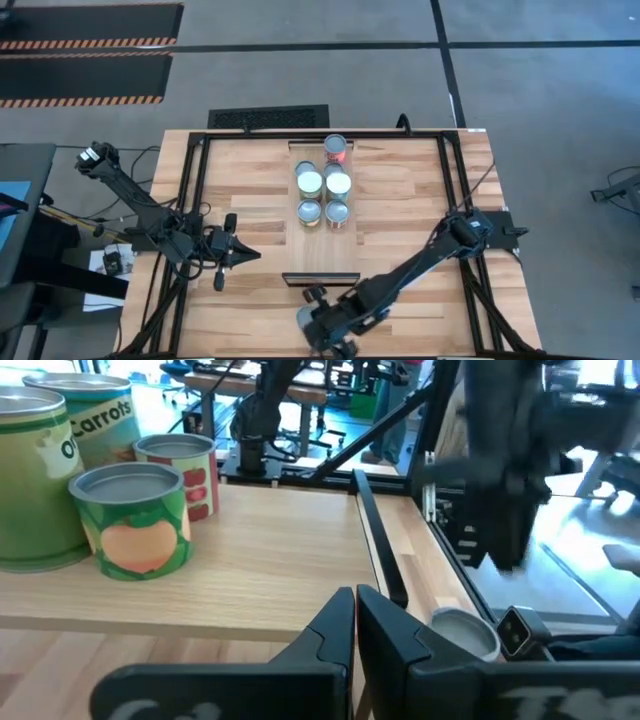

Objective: Pick and place cans onto a shelf
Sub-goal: Put the big green can on the shelf aligned with the other big white can

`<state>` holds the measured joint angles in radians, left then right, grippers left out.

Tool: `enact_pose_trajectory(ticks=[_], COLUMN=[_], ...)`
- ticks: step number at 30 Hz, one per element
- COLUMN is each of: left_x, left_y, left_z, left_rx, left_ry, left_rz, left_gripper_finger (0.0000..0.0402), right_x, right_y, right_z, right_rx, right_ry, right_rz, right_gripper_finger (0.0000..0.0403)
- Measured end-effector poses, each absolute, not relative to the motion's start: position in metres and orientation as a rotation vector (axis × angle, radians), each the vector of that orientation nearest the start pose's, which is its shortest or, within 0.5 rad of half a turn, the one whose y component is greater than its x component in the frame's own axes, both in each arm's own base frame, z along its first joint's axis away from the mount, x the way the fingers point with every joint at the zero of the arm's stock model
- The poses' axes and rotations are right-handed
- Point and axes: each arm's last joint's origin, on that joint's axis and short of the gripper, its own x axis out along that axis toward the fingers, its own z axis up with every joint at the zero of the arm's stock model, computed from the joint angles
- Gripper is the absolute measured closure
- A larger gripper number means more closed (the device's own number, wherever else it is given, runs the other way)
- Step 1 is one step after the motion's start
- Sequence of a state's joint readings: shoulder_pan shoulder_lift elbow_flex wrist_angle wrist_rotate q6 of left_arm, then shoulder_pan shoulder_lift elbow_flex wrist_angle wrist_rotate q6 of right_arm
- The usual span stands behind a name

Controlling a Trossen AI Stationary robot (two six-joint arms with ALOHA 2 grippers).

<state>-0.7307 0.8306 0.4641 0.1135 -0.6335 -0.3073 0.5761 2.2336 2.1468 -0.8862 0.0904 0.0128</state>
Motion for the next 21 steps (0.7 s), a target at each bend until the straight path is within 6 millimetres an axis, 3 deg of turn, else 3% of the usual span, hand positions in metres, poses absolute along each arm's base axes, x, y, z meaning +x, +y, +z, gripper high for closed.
enact_pose_trajectory(ticks=[5, 8, 15, 21], left_x=[0.146, 0.146, 0.146, 0.147], left_y=[-0.108, -0.108, -0.108, -0.108], left_z=[0.244, 0.243, 0.245, 0.248], left_rx=[-0.145, -0.129, -0.098, -0.092], left_ry=[0.210, 0.213, 0.195, 0.169], left_rz=[-0.065, -0.068, -0.077, -0.078], left_gripper_finger=[0.0398, 0.0398, 0.0398, 0.0397], right_x=[0.381, 0.367, 0.329, 0.275], right_y=[0.265, 0.258, 0.213, 0.165], right_z=[0.289, 0.295, 0.293, 0.299], right_rx=[-0.476, -0.484, -0.405, -0.356], right_ry=[0.908, 0.864, 0.606, 0.326], right_rz=[0.525, 0.539, 0.501, 0.406], right_gripper_finger=[0.0386, 0.0390, 0.0396, 0.0399])
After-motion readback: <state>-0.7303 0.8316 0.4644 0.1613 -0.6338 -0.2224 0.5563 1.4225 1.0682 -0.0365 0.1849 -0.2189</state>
